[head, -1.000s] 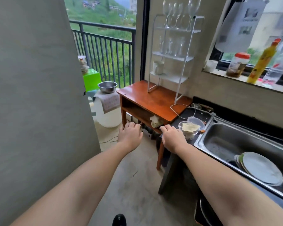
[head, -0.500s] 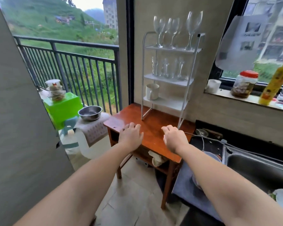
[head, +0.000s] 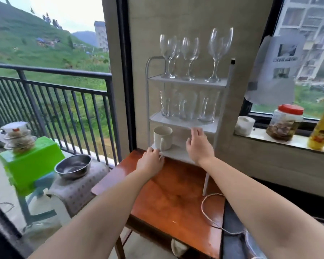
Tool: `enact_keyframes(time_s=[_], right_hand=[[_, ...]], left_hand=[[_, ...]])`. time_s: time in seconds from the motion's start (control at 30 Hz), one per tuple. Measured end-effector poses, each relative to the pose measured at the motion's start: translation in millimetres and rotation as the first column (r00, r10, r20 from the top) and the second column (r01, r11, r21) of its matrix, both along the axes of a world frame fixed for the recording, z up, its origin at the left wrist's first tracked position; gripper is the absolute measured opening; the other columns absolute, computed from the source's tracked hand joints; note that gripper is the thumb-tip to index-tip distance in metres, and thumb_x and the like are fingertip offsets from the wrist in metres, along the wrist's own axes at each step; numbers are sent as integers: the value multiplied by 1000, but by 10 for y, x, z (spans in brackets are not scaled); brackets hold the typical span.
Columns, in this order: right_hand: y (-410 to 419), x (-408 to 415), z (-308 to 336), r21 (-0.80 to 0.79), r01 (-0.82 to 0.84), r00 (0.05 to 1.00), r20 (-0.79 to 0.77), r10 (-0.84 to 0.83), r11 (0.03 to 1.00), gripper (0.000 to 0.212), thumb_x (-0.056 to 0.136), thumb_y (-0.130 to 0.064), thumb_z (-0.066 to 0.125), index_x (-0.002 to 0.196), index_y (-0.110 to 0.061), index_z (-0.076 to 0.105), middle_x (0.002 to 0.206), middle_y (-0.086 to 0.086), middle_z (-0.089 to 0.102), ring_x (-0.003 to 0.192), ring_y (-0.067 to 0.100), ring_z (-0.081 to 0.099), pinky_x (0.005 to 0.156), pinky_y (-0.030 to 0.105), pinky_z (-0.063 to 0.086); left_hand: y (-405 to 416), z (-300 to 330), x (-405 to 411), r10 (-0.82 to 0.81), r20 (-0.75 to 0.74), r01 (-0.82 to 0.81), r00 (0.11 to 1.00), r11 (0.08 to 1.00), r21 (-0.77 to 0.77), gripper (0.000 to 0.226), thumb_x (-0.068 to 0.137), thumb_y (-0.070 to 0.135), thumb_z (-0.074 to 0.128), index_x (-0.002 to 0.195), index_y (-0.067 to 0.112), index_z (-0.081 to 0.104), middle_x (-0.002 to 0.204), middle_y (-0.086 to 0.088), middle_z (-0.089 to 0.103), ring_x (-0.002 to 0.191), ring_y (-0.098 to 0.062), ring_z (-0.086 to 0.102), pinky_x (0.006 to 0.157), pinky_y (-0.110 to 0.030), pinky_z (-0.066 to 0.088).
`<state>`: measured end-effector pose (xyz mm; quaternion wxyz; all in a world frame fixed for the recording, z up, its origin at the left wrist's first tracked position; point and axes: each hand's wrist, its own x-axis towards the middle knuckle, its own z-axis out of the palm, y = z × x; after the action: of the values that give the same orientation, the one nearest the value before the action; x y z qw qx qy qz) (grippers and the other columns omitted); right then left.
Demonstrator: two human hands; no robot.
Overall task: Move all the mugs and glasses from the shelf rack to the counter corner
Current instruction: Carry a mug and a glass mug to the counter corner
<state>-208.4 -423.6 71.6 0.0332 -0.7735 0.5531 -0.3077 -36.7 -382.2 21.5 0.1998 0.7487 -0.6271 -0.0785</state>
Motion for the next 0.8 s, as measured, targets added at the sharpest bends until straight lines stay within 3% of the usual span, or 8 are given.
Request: enact_keyframes(time_s=[0.07, 0.17, 0.27, 0.37, 0.47, 0.53, 0.67, 0.8], right_hand=[[-162, 48, 123, -3, 54, 980, 191, -52, 999, 45, 96, -16, 42, 139, -6, 31, 143, 13, 33, 120, 35, 49, 76, 38, 45], [-389, 84, 303, 69, 130, 902, 406, -147, 989, 55, 97, -16, 42, 146, -6, 20, 150, 14, 24, 130, 34, 41, 95, 45, 45], [-575, 83, 450, 111, 174, 844, 495, -206, 979, 52, 97, -15, 43, 144, -6, 24, 146, 17, 31, 132, 31, 38, 102, 45, 39], [-707, 74, 552, 182, 170, 800, 548, -243, 969, 42, 96, -14, 42, 136, -5, 34, 135, 17, 45, 118, 31, 50, 94, 41, 44], [-837, 95, 603, 264, 93, 685, 683, -254, 960, 31, 95, -14, 39, 125, -7, 45, 108, 13, 59, 94, 28, 61, 79, 39, 53], [-894, 97, 625, 299, 15, 592, 766, -249, 954, 24, 98, -17, 37, 116, -7, 50, 98, 7, 57, 75, 18, 61, 64, 33, 53], [-979, 53, 633, 307, 111, 568, 761, -314, 945, 23, 98, -26, 38, 82, -18, 52, 80, 5, 56, 57, 13, 54, 50, 26, 51], [-975, 20, 612, 295, 218, 640, 676, -365, 930, 33, 99, -41, 37, 88, -14, 54, 67, -1, 52, 48, 12, 54, 68, 41, 61]], left_hand=[[-242, 18, 45, 30, -112, -27, 993, 999, 28, 46, 94, 39, 38, 135, 19, 44, 136, -9, 45, 120, -31, 52, 92, -42, 47], [-596, -9, 50, 86, -306, -74, 948, 996, 52, 50, 96, 37, 38, 137, 9, 41, 138, -14, 45, 120, -31, 52, 95, -39, 44], [-880, -55, 28, 137, -445, -103, 885, 990, 100, 51, 97, 33, 41, 135, -2, 40, 135, -21, 49, 120, -35, 52, 92, -34, 42], [-1077, -86, 6, 160, -576, -89, 802, 985, 150, 45, 93, 23, 47, 129, -5, 45, 122, -23, 56, 109, -37, 59, 91, -37, 51], [-1245, -115, 1, 190, -744, -51, 641, 977, 205, 39, 93, 21, 47, 125, 0, 48, 100, -14, 57, 94, -30, 62, 86, -42, 54], [-1322, -136, 18, 224, -847, -23, 482, 970, 244, 33, 95, 21, 44, 123, 5, 47, 104, -11, 56, 81, -25, 62, 75, -40, 55], [-1433, -160, 75, 326, -914, -34, 243, 944, 327, 25, 94, 18, 43, 115, 7, 50, 83, -9, 56, 62, -18, 50, 59, -35, 51], [-1437, -188, 39, 304, -934, -63, 187, 953, 298, 44, 98, 21, 40, 140, 8, 39, 135, -18, 47, 105, -27, 54, 73, -34, 53]])
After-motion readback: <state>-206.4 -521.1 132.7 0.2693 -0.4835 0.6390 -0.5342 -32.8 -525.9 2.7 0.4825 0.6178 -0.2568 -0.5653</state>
